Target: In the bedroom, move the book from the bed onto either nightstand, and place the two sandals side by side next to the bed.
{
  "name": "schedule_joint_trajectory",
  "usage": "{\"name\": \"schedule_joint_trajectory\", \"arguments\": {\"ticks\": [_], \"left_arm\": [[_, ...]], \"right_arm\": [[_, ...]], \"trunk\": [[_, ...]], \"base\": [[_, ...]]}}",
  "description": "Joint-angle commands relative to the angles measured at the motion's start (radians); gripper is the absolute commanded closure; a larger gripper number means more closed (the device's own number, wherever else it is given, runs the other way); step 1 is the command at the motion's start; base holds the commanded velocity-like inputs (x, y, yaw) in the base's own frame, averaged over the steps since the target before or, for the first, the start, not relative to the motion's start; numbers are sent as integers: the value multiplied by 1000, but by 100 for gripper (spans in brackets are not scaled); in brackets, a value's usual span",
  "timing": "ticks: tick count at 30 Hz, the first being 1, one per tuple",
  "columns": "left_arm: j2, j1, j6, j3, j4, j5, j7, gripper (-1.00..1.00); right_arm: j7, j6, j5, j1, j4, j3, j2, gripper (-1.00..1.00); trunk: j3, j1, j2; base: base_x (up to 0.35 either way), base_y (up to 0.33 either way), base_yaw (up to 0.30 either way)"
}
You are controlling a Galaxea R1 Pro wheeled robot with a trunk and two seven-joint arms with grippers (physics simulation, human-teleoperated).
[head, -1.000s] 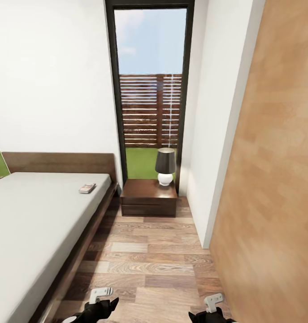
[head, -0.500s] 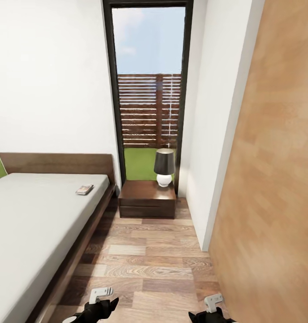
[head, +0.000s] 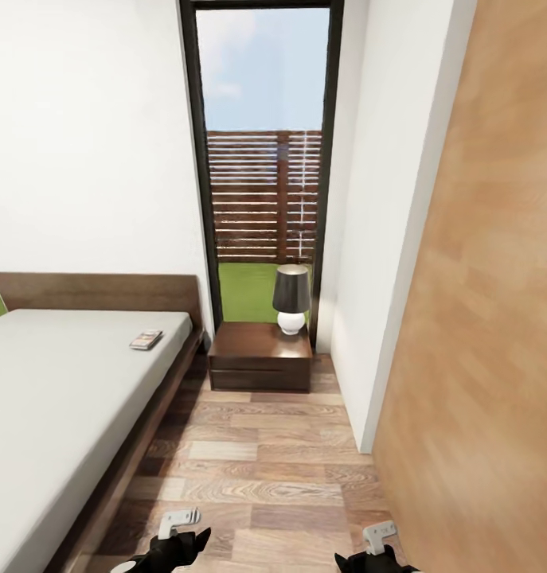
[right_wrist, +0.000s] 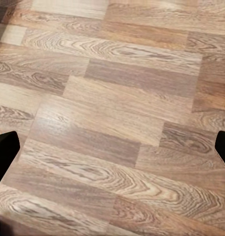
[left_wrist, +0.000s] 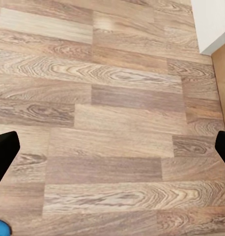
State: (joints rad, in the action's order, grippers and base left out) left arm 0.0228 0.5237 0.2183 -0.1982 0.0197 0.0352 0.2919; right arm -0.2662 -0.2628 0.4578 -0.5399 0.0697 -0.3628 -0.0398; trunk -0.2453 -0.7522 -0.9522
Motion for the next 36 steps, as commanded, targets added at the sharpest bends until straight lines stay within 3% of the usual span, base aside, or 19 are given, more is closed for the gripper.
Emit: {"name": "schedule_joint_trajectory", "arguments": {"ticks": [1, 25, 36], "left_arm": [[0, 1, 3, -7, -1, 4, 4, -100], [0, 1, 3, -7, -1, 4, 4, -100], [0, 1, 3, -7, -1, 3, 4, -100]], "right_arm": [[-1, -6, 7, -2, 4, -8, -1, -100], [-1, -6, 7, -2, 4, -8, -1, -100], [-1, -6, 7, -2, 4, -8, -1, -100]], "trunk": [[-1, -1, -1], [-1, -1, -1], [-1, -1, -1]], "base": [[305, 0, 0], [110, -3, 0], [271, -72, 0]]}}
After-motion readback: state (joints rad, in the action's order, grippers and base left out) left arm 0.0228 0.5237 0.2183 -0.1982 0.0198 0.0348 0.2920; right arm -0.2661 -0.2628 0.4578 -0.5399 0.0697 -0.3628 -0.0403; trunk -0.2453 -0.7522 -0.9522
